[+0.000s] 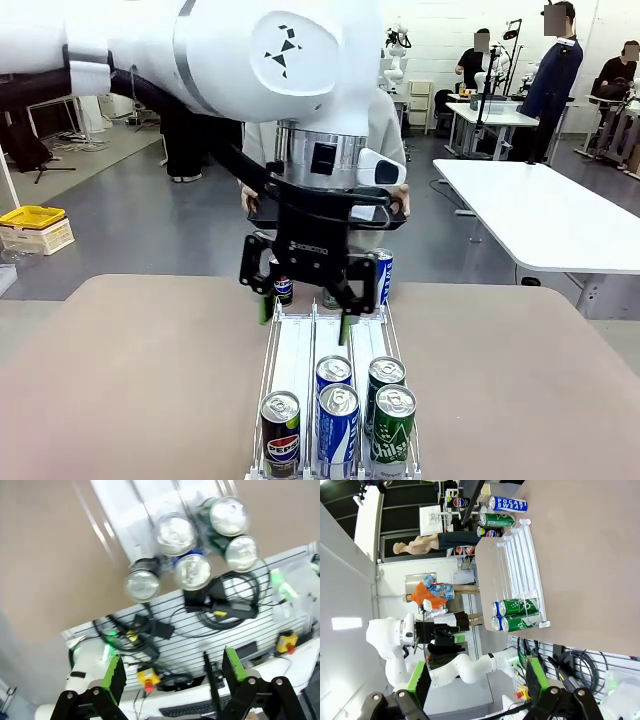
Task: Retrieve and hand over the desired beverage to the person.
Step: Pick up another can of the same type that the person held from the Automatic Can Dispenser.
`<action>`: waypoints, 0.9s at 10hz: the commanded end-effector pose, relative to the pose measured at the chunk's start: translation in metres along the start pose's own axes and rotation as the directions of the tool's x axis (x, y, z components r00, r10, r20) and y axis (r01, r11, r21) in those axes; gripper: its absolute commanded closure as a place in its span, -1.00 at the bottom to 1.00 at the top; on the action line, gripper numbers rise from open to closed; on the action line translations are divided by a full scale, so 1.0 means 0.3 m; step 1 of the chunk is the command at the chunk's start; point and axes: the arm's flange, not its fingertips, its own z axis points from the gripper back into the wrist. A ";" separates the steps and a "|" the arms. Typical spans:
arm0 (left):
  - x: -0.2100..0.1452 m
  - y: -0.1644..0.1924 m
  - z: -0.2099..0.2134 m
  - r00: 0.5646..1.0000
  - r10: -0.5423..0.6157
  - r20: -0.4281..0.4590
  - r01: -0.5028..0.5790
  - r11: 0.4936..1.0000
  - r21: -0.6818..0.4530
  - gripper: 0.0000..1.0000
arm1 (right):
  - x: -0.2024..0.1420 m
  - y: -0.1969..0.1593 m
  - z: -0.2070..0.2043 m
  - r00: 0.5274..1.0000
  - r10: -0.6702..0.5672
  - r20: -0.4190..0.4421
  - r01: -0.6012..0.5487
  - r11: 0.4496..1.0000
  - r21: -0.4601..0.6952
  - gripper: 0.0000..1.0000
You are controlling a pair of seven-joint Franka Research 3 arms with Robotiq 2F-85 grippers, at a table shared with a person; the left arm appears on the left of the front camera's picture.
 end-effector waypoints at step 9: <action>-0.066 0.015 -0.009 0.996 0.032 0.087 -0.023 0.995 -0.098 -1.00 | 0.001 0.002 -0.003 1.000 0.013 0.001 -0.013 1.000 0.025 -1.00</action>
